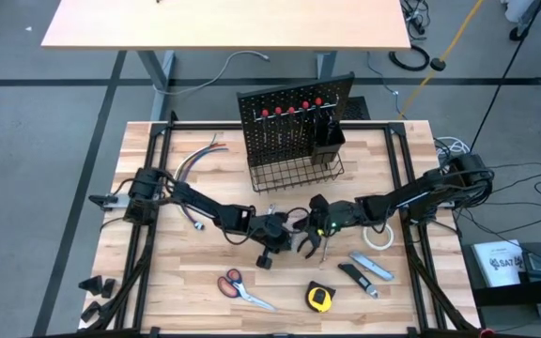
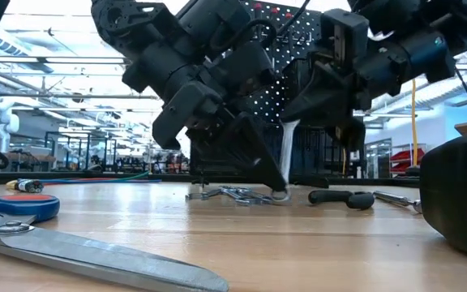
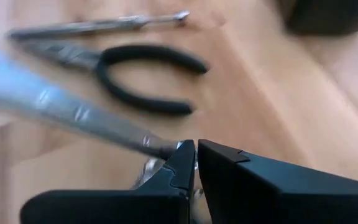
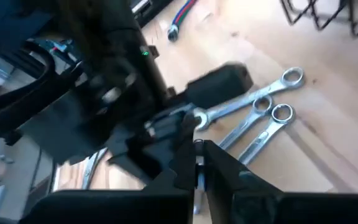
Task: Hang tools onto peg board
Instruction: Put the wrench into the black bin on the pegboard
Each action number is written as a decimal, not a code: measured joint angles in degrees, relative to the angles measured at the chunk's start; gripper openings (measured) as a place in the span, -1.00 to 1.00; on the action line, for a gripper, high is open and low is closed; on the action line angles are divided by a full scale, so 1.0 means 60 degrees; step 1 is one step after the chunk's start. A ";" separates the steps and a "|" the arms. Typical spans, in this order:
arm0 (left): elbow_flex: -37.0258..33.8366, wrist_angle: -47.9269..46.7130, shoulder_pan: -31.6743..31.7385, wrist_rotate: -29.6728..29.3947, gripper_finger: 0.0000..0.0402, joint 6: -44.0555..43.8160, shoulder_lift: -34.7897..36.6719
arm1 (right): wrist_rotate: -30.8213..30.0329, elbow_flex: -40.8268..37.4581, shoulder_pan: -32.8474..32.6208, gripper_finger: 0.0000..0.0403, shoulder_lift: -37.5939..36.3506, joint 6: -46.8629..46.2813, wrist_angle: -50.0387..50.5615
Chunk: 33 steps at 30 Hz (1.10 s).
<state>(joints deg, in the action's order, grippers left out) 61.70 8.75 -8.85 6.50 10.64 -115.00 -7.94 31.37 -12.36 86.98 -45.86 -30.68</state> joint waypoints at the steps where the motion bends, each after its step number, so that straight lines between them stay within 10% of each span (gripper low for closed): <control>1: -0.0012 -0.0139 0.0012 -0.0176 -0.85 0.0012 0.0119 | -0.0194 -0.0007 -0.0078 -0.96 -0.0095 0.0107 0.0041; 18: -0.0078 -0.0933 0.0140 -0.0166 -0.85 0.0109 0.1571 | -0.1622 -0.0007 -0.0382 -0.98 -0.0403 0.0654 0.0670; 33: -0.3767 0.1471 0.0100 -0.1641 -0.85 0.0181 0.7908 | -0.3538 0.0597 -0.0520 -0.98 -0.5060 0.2976 0.3151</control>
<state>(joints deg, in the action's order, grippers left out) 39.10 17.58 -8.25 -3.35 11.73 -67.55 -29.17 34.95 -15.49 56.62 -28.01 -11.78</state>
